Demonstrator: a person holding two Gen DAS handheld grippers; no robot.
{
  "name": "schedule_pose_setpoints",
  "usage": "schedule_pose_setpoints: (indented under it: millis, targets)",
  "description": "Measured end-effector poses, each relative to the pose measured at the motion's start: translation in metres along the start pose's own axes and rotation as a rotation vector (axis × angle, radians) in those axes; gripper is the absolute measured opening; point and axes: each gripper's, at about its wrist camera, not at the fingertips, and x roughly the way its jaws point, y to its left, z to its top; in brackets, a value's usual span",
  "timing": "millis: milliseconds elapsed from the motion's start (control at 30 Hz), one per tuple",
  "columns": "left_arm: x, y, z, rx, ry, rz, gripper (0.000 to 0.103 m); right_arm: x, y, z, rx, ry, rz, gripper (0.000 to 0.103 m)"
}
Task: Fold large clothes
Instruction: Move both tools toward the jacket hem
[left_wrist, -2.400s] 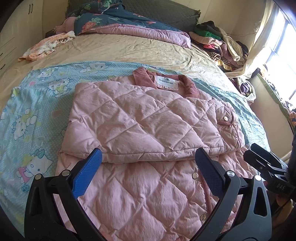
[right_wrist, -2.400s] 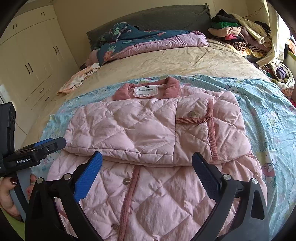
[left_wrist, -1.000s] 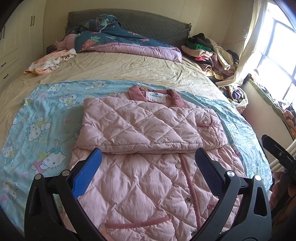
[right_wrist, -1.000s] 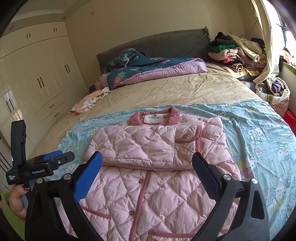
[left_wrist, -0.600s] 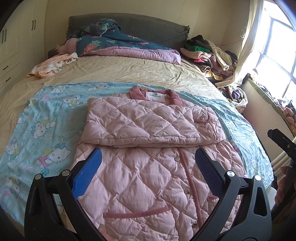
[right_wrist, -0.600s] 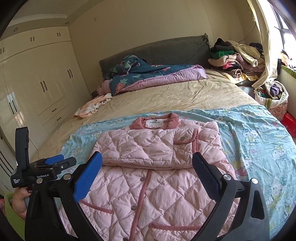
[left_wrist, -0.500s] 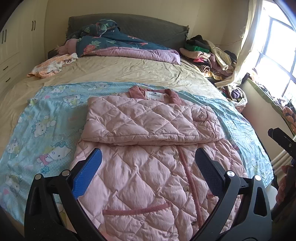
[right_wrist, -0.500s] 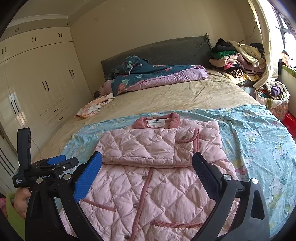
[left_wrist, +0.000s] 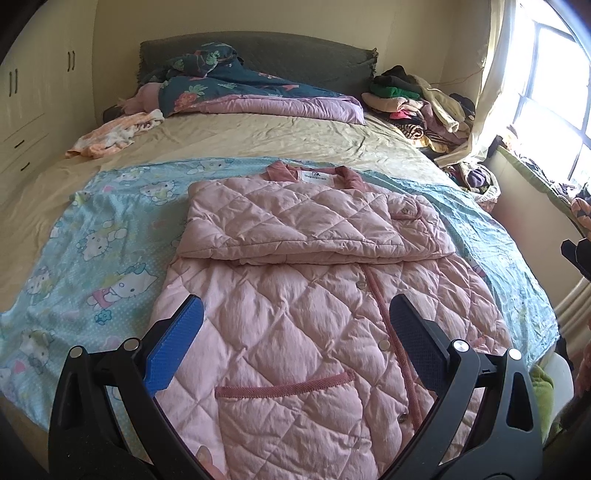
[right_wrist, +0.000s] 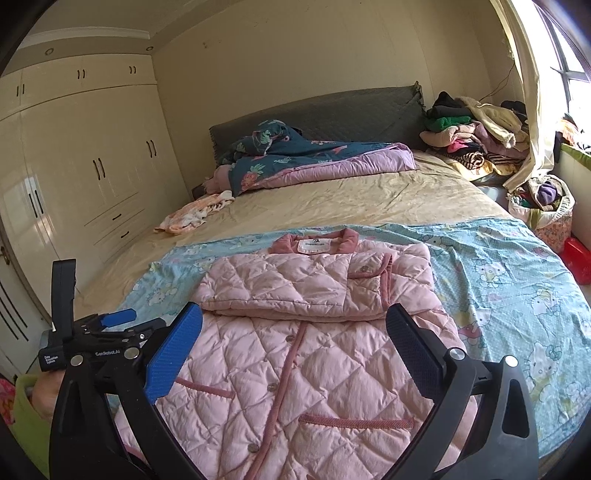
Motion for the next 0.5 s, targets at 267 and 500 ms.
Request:
schedule_pose_setpoints:
  millis: [267, 500]
  targets:
    - [-0.008, 0.007, -0.021, -0.003, -0.004, 0.022, 0.094, -0.004, -0.013, -0.019, 0.01, 0.026, -0.044, 0.099]
    - [-0.006, 0.015, -0.042, -0.013, 0.014, 0.039, 0.094, -0.006, -0.025, -0.038, 0.019, 0.057, -0.085, 0.099]
